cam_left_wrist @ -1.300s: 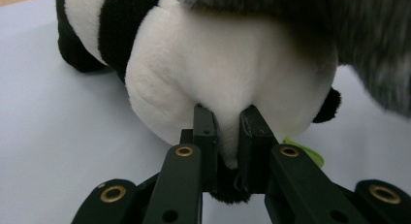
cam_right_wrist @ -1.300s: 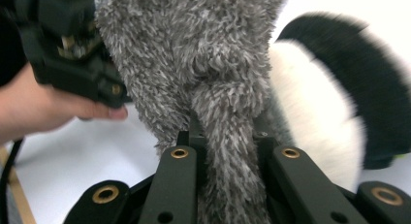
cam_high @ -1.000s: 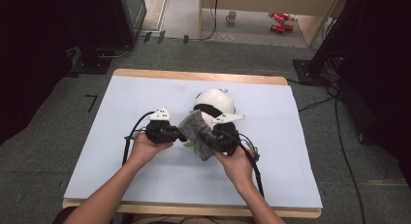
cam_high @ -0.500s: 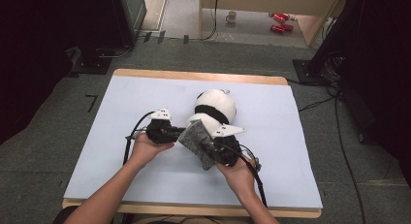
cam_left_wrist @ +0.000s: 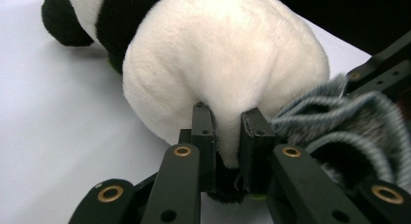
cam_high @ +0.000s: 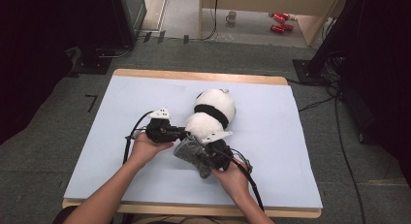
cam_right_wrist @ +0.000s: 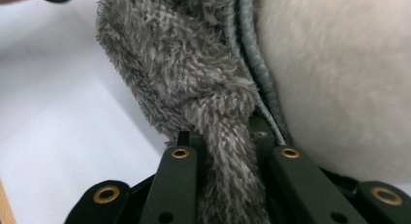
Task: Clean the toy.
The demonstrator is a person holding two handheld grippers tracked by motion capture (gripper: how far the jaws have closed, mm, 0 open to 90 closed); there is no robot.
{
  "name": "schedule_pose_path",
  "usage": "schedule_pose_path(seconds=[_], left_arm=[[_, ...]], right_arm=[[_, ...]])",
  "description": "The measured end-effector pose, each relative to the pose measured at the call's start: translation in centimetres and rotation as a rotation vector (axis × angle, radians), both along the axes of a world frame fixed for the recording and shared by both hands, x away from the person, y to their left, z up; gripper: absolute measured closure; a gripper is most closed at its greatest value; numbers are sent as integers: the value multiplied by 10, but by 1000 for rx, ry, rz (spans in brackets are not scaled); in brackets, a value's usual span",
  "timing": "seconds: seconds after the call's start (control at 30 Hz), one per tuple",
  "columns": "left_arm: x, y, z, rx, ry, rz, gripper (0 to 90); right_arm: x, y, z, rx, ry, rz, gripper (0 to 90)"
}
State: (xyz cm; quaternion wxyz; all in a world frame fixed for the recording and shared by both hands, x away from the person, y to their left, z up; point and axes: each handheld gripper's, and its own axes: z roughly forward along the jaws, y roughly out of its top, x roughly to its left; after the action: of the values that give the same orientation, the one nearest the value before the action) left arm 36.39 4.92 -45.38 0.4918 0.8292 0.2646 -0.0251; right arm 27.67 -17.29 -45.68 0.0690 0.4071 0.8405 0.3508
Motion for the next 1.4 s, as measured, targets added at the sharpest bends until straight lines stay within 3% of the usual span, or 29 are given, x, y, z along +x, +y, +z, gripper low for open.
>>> schedule_pose_path(seconds=[0.17,0.23,0.5,0.77,0.97,1.4], left_arm=[[0,0,0,11,-17,-2,792],[0,1,1,18,-25,2,791],[2,3,0,14,-24,5,788],[1,2,-1,10,-19,2,785],[0,-1,-2,8,-4,-3,785],[1,-1,-3,9,14,-7,785]], right_arm=[[3,0,-6,-10,28,5,793],[3,1,-1,0,38,22,792],[-2,-4,35,29,-38,41,794],[-2,-18,59,94,-96,-36,793],[6,-16,45,87,-78,-70,793],[10,-2,11,19,-17,-16,794]])
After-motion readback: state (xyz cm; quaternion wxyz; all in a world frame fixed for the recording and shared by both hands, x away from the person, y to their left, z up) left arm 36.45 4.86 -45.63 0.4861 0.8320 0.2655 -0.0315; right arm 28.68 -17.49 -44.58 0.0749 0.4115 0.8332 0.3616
